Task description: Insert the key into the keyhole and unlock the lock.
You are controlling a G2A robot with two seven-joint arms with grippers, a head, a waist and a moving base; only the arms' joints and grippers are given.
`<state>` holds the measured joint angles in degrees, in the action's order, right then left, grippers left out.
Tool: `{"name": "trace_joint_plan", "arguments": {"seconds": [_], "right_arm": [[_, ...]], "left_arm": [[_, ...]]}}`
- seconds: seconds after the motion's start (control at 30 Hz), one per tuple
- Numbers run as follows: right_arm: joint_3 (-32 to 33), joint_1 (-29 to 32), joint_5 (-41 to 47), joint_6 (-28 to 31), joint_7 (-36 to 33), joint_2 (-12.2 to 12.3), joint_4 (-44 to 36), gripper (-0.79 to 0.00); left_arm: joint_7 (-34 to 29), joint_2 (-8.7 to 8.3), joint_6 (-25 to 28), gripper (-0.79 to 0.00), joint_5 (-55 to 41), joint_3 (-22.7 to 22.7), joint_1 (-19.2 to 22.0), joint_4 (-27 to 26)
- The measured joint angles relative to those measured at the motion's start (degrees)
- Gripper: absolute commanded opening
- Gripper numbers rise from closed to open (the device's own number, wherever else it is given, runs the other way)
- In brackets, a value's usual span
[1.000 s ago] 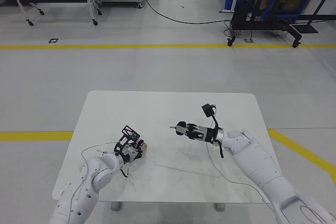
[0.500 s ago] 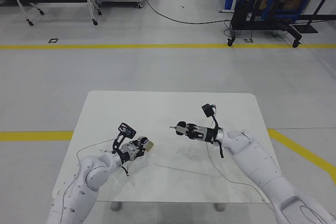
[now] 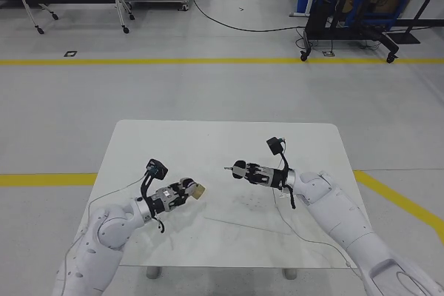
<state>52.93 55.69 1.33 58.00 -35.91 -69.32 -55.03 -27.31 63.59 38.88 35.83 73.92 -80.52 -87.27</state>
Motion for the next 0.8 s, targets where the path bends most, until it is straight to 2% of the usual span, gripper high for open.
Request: {"name": "trace_joint_plan", "arguments": {"seconds": [0.2,0.3,0.4,0.53,0.63,0.8], "right_arm": [[-0.1,0.6,-0.9,-1.4,0.9,0.0,-1.2,-0.785],[0.2,1.1,-2.3,-2.1,2.7,0.0,-2.7,-0.785],[0.9,1.3,-4.0,-1.7,5.1,0.0,-3.6,-0.785],[2.3,1.9,-7.6,-1.4,9.1,0.1,-4.6,-0.785],[2.5,2.1,-8.6,-1.2,10.3,0.1,-5.1,-0.785],[2.5,2.1,-8.5,-1.2,10.2,0.1,-5.1,-0.785]], "left_arm": [[2.5,0.18,-1.7,-0.785,-0.7,-0.8,0.0,0.3],[3.4,0.82,-5.4,-0.785,-9.8,-2.0,0.0,1.4],[-0.4,1.43,-10.5,-0.785,-22.8,-3.3,1.5,3.8],[-8.0,2.31,-16.7,-0.785,-38.2,-5.2,6.4,10.1],[-11.7,2.95,-18.4,-0.785,-46.2,-6.1,10.0,15.0],[-16.4,4.44,-21.3,-0.785,-63.2,-6.7,13.7,22.2]]}}
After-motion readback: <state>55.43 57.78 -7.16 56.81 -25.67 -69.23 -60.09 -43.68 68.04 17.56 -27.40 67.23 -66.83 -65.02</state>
